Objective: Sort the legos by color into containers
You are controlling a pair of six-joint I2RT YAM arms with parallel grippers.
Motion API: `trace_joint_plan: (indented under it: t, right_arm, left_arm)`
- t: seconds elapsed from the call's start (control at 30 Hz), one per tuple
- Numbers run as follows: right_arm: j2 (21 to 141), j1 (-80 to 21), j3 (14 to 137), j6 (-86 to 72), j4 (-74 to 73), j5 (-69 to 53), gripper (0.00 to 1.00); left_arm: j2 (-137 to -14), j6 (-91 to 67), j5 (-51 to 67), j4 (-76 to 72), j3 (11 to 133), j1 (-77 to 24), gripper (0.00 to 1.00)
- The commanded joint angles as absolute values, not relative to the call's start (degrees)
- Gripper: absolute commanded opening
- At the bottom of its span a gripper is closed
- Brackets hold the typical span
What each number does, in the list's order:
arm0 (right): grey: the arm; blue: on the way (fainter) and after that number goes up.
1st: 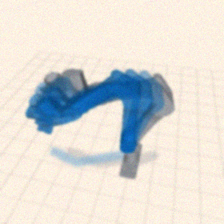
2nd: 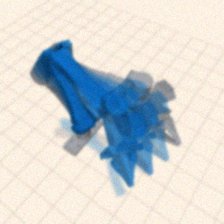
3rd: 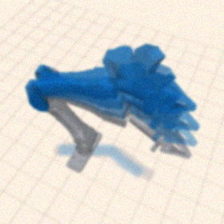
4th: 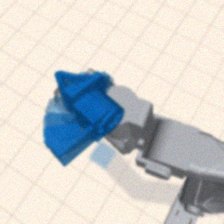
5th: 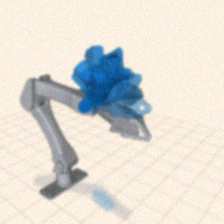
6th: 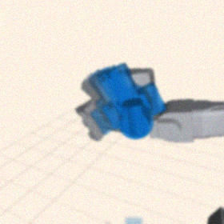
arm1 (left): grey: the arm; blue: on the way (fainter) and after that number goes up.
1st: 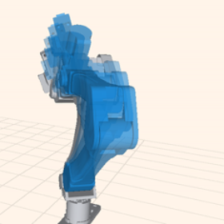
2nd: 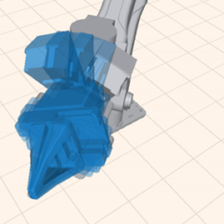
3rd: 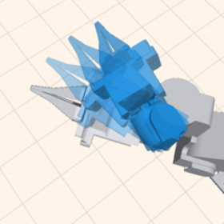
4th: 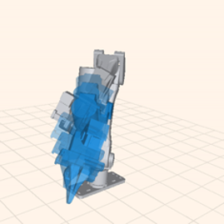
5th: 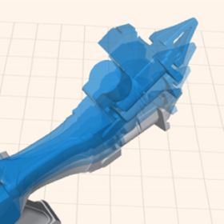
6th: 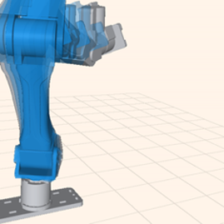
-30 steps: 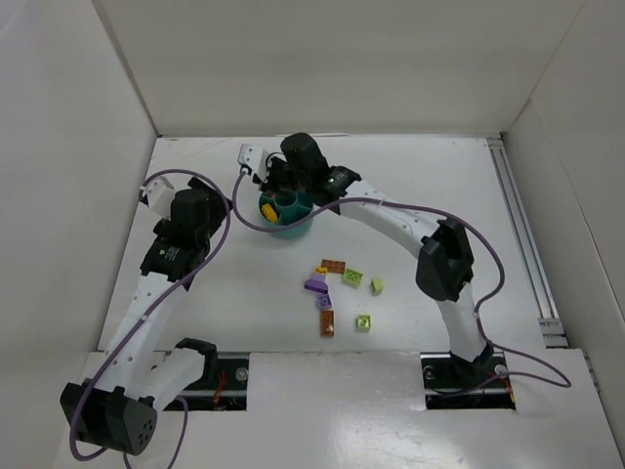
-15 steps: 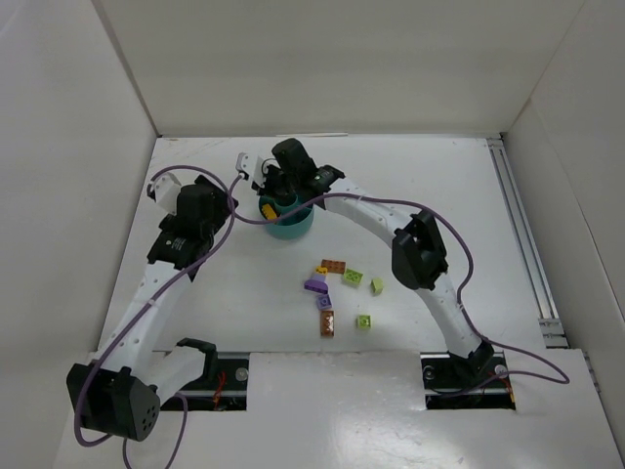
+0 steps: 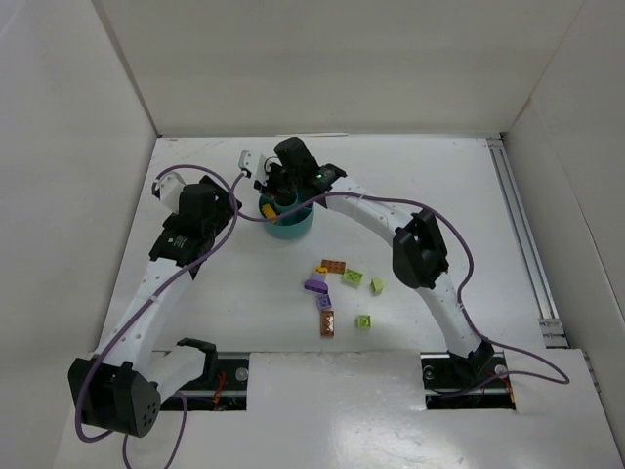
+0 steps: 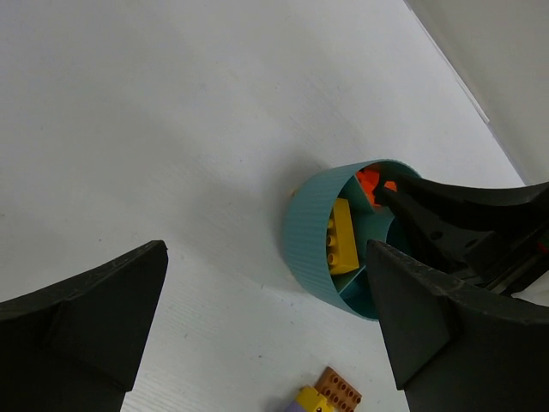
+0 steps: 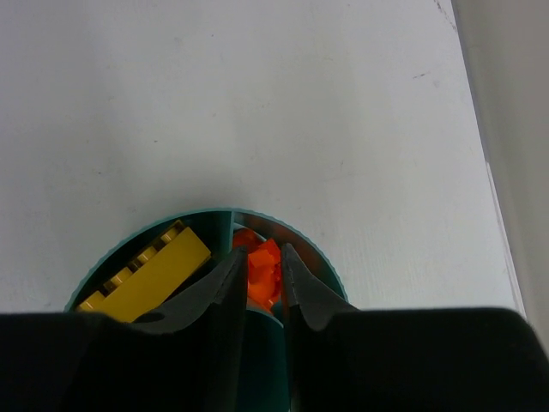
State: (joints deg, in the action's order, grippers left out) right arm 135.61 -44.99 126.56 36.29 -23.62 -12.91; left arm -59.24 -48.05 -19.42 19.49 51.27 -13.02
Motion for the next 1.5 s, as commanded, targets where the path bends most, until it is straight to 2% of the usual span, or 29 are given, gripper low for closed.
trace_joint_plan:
  t: [0.0, 0.13, 0.23, 0.4, 0.53, 0.57, 0.67, 0.7, 0.87, 1.07, 1.17, 1.3, 1.47]
  right_arm:
    - [135.97, -44.74, 126.65, 36.65, -21.97, -12.92, 0.28]
    - [135.44, -44.74, 126.65, 36.65, -21.97, -14.06, 0.39]
    - [134.39, -44.74, 127.17, 36.65, -21.97, -14.68, 0.41]
    - [128.6, -44.74, 124.29, 36.65, -20.75, -15.21, 0.51]
    - [118.94, -44.74, 117.17, 35.51, -15.66, -11.71, 0.69]
    - [116.91, -44.74, 115.59, 34.81, -15.64, -10.3, 0.79]
    - [108.83, -44.13, 108.39, 32.35, -14.94, -4.5, 0.98]
    - [104.55, -43.6, 103.5, 29.39, -14.94, -3.0, 1.0]
    - [89.32, -40.26, 84.15, 26.63, -14.94, -0.19, 1.0]
    - [72.11, -37.62, 62.79, 14.97, -26.24, 2.45, 1.0]
    - [69.89, -38.14, 55.85, 10.05, -29.26, 2.46, 1.0]
    - [69.35, -40.52, 49.06, 3.0, -26.37, 2.46, 0.97]
    - [73.82, -41.92, 47.2, -2.64, -25.32, 8.86, 0.94]
  left_arm:
    - [-58.28, -46.93, -19.16, 18.54, 52.12, -12.74, 1.0]
    - [-57.75, -46.32, -18.11, 18.54, 52.12, -12.74, 1.0]
    - [-57.74, -45.8, -17.58, 19.07, 52.12, -12.74, 1.0]
    - [-57.22, -43.77, -13.29, 19.07, 52.12, -12.74, 1.0]
    - [-55.29, -40.7, -9.84, 18.54, 51.6, -14.57, 1.0]
    - [-55.28, -40.69, -9.84, 18.54, 51.59, -15.63, 1.0]
    - [-53.96, -40.17, -8.79, 19.59, 51.59, -19.5, 1.0]
    - [-53.44, -40.17, -8.27, 19.6, 51.59, -20.73, 1.0]
    - [-54.49, -41.57, -11.41, 22.76, 50.46, -34.84, 1.0]
    - [-55.63, -48.41, -14.15, 24.79, 46.16, -49.64, 1.0]
    - [-55.63, -51.06, -14.68, 25.49, 44.22, -51.59, 1.0]
    - [-54.32, -55.28, -15.47, 24.88, 40.79, -54.49, 1.0]
    - [-54.32, -58.35, -18.27, 26.45, 40.78, -55.63, 1.0]
